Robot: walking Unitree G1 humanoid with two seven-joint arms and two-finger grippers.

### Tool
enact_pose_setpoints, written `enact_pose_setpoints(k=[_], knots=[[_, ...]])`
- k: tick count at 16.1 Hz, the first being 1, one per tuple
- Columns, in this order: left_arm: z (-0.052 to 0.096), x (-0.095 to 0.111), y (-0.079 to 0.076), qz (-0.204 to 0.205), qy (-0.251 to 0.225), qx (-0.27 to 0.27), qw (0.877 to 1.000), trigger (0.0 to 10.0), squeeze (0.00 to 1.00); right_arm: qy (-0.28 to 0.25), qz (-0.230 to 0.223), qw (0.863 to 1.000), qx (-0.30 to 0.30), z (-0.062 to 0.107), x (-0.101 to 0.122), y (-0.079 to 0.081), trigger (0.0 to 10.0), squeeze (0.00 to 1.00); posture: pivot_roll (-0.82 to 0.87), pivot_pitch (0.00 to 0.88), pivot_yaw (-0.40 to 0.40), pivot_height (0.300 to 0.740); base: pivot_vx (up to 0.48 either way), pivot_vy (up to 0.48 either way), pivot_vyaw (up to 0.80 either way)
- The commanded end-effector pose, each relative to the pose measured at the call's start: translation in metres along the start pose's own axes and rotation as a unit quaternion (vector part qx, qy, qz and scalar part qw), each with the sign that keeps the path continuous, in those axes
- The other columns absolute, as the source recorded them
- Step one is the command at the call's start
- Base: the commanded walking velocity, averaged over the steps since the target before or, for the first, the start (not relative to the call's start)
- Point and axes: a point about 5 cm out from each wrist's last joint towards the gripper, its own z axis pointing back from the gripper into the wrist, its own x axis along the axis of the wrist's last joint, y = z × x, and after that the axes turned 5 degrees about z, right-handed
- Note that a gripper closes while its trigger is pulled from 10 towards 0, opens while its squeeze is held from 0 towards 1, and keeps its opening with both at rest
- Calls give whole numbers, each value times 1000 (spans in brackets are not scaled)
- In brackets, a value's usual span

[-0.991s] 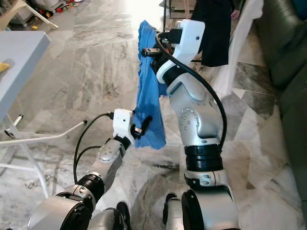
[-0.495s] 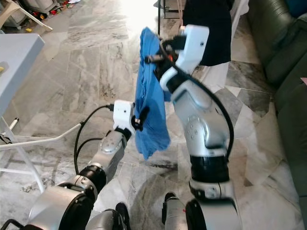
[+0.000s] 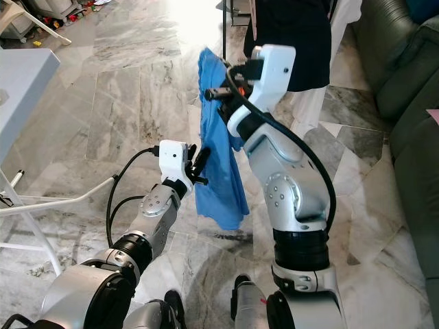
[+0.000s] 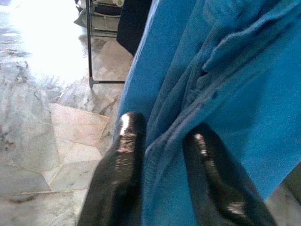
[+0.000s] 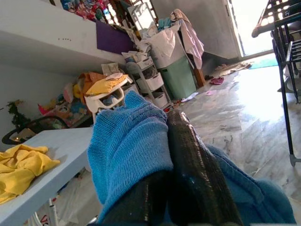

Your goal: Hang hanger

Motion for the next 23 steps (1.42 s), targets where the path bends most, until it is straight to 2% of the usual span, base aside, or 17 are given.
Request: enact_pose_setpoints(k=[1, 8, 13, 16, 19, 20, 22, 23], knots=[[-4, -7, -35, 40, 4, -34, 999, 0, 0, -17, 4, 1000, 19, 0, 9, 10, 0, 0, -429, 246, 86, 740, 0, 0, 0], [-5, -3, -38, 54, -7, -49, 997, 0, 0, -15, 2, 1000, 24, -1, 7, 11, 0, 0, -421, 235, 86, 740, 0, 0, 0], [-4, -2, -25, 33, -7, -31, 999, 0, 0, -19, 3, 1000, 22, -3, 8, 9, 0, 0, -402, 220, 93, 740, 0, 0, 0], [-2, 4, -3, -22, -15, 7, 1000, 0, 0, -23, 4, 1000, 9, -1, 8, 4, 0, 0, -387, 215, 95, 740, 0, 0, 0], [-1, 18, 15, -83, -44, 29, 995, 0, 0, -18, 1, 1000, -17, 8, 0, -4, 0, 0, -362, 217, 98, 740, 0, 0, 0], [0, 25, 22, -108, -61, 34, 992, 0, 0, -9, 5, 999, -32, 14, -6, -9, 0, 0, -349, 218, 100, 740, 0, 0, 0], [3, 49, 39, -172, -117, 45, 977, 0, 0, 31, 19, 994, -103, 36, -29, -30, 0, 0, -302, 226, 106, 740, 0, 0, 0], [3, 52, 41, -181, -124, 46, 975, 0, 0, 37, 23, 993, -114, 39, -32, -33, 0, 0, -302, 226, 106, 740, 0, 0, 0]])
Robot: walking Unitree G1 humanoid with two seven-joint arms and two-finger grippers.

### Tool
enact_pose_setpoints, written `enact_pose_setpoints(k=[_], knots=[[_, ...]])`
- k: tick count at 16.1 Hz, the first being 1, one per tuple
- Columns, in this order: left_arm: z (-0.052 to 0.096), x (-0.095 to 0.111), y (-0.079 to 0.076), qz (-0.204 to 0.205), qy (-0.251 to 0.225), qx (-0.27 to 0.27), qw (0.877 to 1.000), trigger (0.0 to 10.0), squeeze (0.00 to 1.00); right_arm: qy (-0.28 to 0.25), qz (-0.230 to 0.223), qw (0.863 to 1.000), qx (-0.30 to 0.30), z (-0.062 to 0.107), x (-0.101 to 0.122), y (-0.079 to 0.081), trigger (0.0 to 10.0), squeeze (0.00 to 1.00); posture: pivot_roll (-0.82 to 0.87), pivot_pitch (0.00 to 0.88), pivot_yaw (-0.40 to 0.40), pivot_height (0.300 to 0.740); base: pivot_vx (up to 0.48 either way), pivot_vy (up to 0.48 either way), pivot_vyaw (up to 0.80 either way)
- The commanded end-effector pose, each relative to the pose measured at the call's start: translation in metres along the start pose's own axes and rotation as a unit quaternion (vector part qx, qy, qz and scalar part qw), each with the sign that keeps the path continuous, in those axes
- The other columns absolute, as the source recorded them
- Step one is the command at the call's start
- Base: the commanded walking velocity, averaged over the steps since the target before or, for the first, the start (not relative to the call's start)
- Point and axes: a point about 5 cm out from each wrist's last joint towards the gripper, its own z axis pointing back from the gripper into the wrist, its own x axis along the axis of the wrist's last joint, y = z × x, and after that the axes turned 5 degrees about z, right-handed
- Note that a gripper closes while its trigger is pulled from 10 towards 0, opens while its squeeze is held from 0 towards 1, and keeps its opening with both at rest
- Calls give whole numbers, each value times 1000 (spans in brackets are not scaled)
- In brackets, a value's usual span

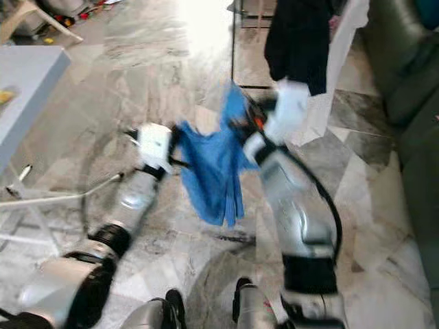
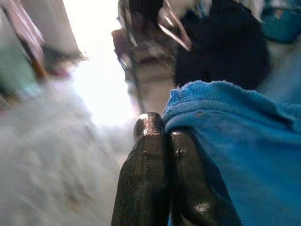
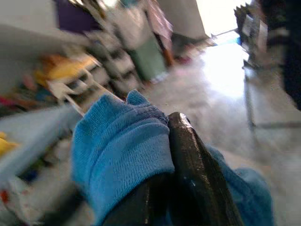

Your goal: Hang hanger

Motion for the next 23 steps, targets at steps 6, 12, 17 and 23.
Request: enact_pose_setpoints(k=[6, 12, 17, 23], knots=[[4, 15, 29, -65, -58, 17, 996, 0, 0, 82, 17, 989, -120, 17, -48, -27, 8392, 0, -235, 252, 137, 740, 0, 0, 0], [-2, 25, 33, -72, -72, 21, 995, 0, 0, 138, 7, 986, -95, 23, -76, -15, 10000, 745, -225, 252, 162, 740, 0, 0, 0], [-6, 24, 31, -52, -59, 26, 997, 0, 0, 180, 18, 983, 20, 42, -87, -1, 10000, 1000, -235, 251, 166, 740, 0, 0, 0], [12, -7, 29, -50, 11, 5, 999, 0, 0, 206, 63, 976, -10, 78, -98, -32, 10000, 1000, -261, 236, 157, 740, 0, 0, 0]])
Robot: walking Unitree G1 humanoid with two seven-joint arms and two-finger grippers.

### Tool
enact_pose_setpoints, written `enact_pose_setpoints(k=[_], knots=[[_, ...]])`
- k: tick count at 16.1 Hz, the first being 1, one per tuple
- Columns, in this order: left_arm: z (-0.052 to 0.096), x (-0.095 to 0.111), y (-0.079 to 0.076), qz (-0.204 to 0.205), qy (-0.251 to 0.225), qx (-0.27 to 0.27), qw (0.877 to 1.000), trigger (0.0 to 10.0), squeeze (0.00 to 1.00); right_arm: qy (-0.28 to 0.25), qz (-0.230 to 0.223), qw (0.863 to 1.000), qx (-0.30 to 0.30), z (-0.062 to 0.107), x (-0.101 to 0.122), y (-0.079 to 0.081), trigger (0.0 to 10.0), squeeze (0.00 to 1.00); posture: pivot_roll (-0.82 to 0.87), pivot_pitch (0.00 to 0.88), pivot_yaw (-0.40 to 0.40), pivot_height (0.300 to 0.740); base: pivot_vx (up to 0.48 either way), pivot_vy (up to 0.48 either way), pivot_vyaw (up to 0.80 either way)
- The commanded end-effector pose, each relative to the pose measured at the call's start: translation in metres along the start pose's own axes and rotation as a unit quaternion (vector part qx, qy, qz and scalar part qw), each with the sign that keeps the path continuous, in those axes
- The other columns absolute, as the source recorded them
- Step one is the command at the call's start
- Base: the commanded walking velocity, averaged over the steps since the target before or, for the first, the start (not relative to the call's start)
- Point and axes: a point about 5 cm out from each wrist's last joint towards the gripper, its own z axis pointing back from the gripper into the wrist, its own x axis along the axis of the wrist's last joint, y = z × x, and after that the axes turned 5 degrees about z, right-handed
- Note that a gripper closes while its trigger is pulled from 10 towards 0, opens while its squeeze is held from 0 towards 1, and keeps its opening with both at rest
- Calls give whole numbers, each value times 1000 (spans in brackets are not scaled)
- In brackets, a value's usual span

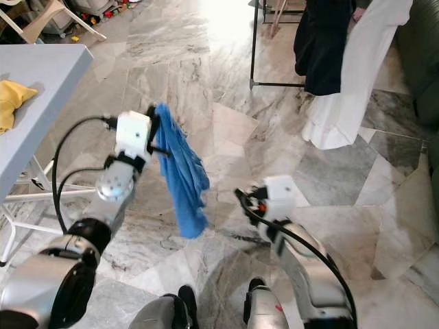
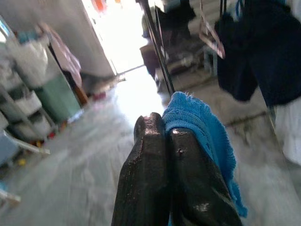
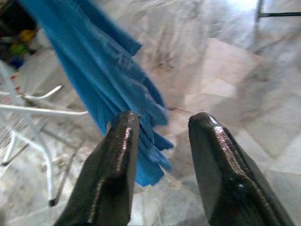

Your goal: Hang hanger

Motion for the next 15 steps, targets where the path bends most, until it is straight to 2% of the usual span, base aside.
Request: enact_pose_setpoints(k=[1, 2, 3, 5, 6, 7, 8, 10, 11, 12, 13, 15], knots=[[17, -23, 3, 5, 54, -2, 999, 0, 0, -4, -4, 1000, -19, 6, -6, -2, 10000, 1000, -264, 229, 150, 740, 0, 0, 0], [33, -42, -1, 2, 100, -14, 995, 0, 0, 16, -6, 999, -52, 10, -26, -9, 10000, 1000, -268, 221, 143, 740, 0, 0, 0], [38, -46, -2, 1, 110, -15, 994, 0, 0, 22, -9, 998, -61, 10, -32, -10, 10000, 1000, -268, 221, 143, 740, 0, 0, 0], [67, -75, -9, 1, 187, -27, 982, 0, 0, 74, -28, 991, -111, 15, -76, -15, 10000, 1000, -272, 199, 132, 740, 0, 0, 0], [71, -78, -10, 2, 198, -29, 980, 0, 0, 82, -30, 989, -116, 17, -82, -15, 10000, 1000, -271, 194, 130, 740, 0, 0, 0], [86, -93, -14, 17, 251, -25, 968, 0, 0, 110, -62, 981, -147, 22, -107, -17, 10000, 1000, -272, 183, 123, 740, 0, 0, 0], [94, -99, -15, 23, 274, -21, 961, 0, 0, 131, -78, 975, -163, 26, -122, -18, 10000, 1000, -272, 174, 120, 740, 0, 0, 0], [119, -116, -22, 23, 334, -36, 942, 0, 0, 188, -133, 949, -216, 40, -158, -19, 10000, 1000, -272, 159, 112, 740, 0, 0, 0], [130, -123, -23, 28, 363, -37, 931, 0, 0, 214, -116, 945, -219, 44, -169, -18, 10000, 1000, -279, 149, 106, 740, 0, 0, 0], [144, -131, -24, 35, 401, -37, 915, 0, 0, 265, -95, 934, -219, 52, -187, -13, 10000, 1000, -279, 147, 104, 740, 0, 0, 0], [146, -132, -24, 37, 407, -37, 912, 0, 0, 274, -89, 933, -217, 54, -189, -12, 10000, 1000, -279, 147, 104, 740, 0, 0, 0], [161, -139, -28, 29, 439, -50, 897, 0, 0, 310, -90, 921, -216, 63, -202, -11, 10000, 1000, -258, 140, 97, 740, 0, 0, 0]])
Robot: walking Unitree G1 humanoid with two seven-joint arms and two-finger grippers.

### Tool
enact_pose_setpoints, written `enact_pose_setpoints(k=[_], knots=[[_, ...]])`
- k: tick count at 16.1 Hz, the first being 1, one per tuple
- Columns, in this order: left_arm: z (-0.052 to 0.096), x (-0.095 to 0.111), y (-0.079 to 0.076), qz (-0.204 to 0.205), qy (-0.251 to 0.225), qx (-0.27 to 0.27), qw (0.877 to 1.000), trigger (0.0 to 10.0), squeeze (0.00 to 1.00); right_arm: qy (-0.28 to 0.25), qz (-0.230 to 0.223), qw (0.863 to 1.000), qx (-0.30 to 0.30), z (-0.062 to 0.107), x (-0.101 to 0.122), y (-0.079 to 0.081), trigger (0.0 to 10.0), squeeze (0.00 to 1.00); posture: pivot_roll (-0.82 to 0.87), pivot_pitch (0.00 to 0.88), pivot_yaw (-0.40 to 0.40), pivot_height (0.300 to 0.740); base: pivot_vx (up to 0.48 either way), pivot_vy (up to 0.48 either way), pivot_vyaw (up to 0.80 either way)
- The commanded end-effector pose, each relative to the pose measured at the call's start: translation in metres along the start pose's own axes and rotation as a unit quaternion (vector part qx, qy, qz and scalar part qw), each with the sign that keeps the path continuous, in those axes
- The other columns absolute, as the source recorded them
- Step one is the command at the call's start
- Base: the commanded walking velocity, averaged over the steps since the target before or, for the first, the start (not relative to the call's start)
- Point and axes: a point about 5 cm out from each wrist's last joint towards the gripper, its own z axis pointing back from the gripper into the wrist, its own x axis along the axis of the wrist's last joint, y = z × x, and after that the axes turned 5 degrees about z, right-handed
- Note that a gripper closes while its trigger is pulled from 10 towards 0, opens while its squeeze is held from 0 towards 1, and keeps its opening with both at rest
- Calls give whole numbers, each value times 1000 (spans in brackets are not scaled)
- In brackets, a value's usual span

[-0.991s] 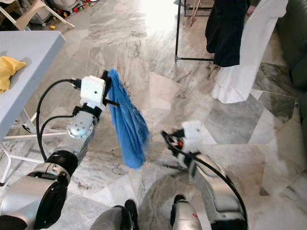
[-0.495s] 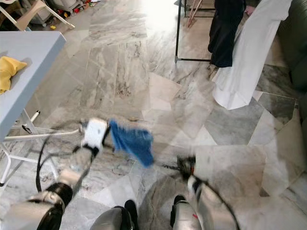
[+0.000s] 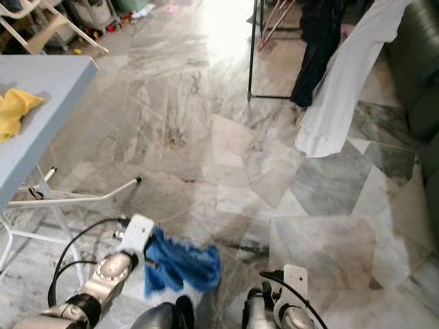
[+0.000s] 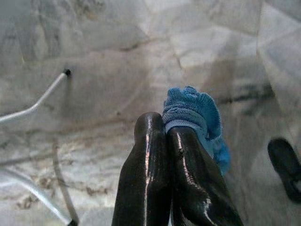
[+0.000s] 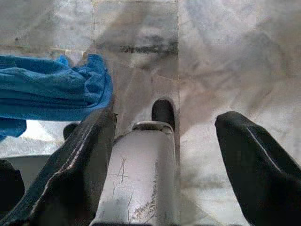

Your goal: Hang hanger

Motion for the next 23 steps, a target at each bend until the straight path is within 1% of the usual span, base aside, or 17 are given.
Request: enact_pose_setpoints(k=[1, 4, 5, 6, 7, 8, 9, 10, 11, 12, 14, 17, 19, 20, 21, 22, 23], knots=[[5, -16, 2, -7, 36, -3, 999, 0, 0, 44, 9, 999, -2, 4, -23, -1, 10000, 1000, -252, 136, 92, 740, 0, 0, 0], [9, -29, -2, 22, 68, -2, 997, 0, 0, 55, 20, 998, -14, 6, -30, -13, 10000, 1000, -246, 128, 87, 740, 0, 0, 0], [9, -32, -3, 29, 74, 2, 997, 1333, 0, 55, 22, 998, -13, 7, -30, -15, 10000, 1000, -246, 127, 83, 740, 0, 0, 0], [9, -33, -3, 30, 78, 3, 997, 2980, 0, 53, 24, 998, -12, 6, -29, -16, 10000, 1000, -245, 126, 80, 740, 0, 0, 0], [10, -35, -6, 34, 85, -8, 996, 4784, 0, 30, 34, 999, -14, 4, -19, -18, 10000, 882, -239, 129, 76, 740, 0, 0, 0], [11, -39, -7, 47, 95, -18, 994, 10000, 0, -1, 33, 999, -11, -1, -3, -14, 10000, 796, -240, 129, 76, 740, 0, 0, 0], [13, -41, -4, 48, 101, -11, 994, 10000, 0, -27, 31, 999, -7, -4, 11, -10, 10000, 749, -241, 131, 76, 740, 0, 0, 0], [13, -42, -2, 56, 101, -9, 993, 10000, 0, -42, 24, 999, -7, -6, 20, -7, 10000, 600, -241, 132, 76, 740, 0, 0, 0], [13, -42, -2, 63, 100, -8, 993, 10000, 0, -51, 21, 998, -7, -7, 26, -5, 10000, 510, -241, 132, 76, 740, 0, 0, 0], [12, -39, 0, 85, 90, -3, 992, 10000, 0, -78, 11, 997, 2, -10, 43, 4, 10000, 365, -238, 132, 76, 740, 281, 0, 0], [9, -32, 1, 97, 76, 1, 992, 10000, 0, -86, 15, 996, 10, -11, 48, 9, 10000, 333, -234, 131, 72, 740, 321, 0, 0], [4, -17, 1, 116, 49, -1, 992, 10000, 0, -88, 14, 996, 10, -11, 47, 9, 10000, 290, -236, 129, 68, 740, 350, 0, 0], [-1, -1, 1, 121, 15, -9, 992, 10000, 0, -95, 9, 995, 3, -10, 48, 5, 10000, 286, -241, 132, 67, 740, 375, 0, 0], [-5, 12, 0, 125, -15, -22, 992, 10000, 0, -111, 4, 994, 1, -10, 54, 3, 10000, 263, -242, 135, 67, 740, 382, 0, 0], [-7, 27, 1, 134, -49, -31, 989, 10000, 0, -134, 3, 991, 1, -9, 61, 4, 10000, 161, -244, 135, 67, 740, 394, 0, 0], [-8, 31, 1, 137, -61, -34, 988, 10000, 0, -143, 2, 990, 3, -9, 64, 4, 10000, 145, -244, 137, 68, 740, 394, 0, 0], [-9, 43, 4, 136, -92, -35, 986, 10000, 0, -176, 13, 984, 23, -7, 73, 8, 10000, 0, -241, 139, 67, 740, 394, 0, 0]])
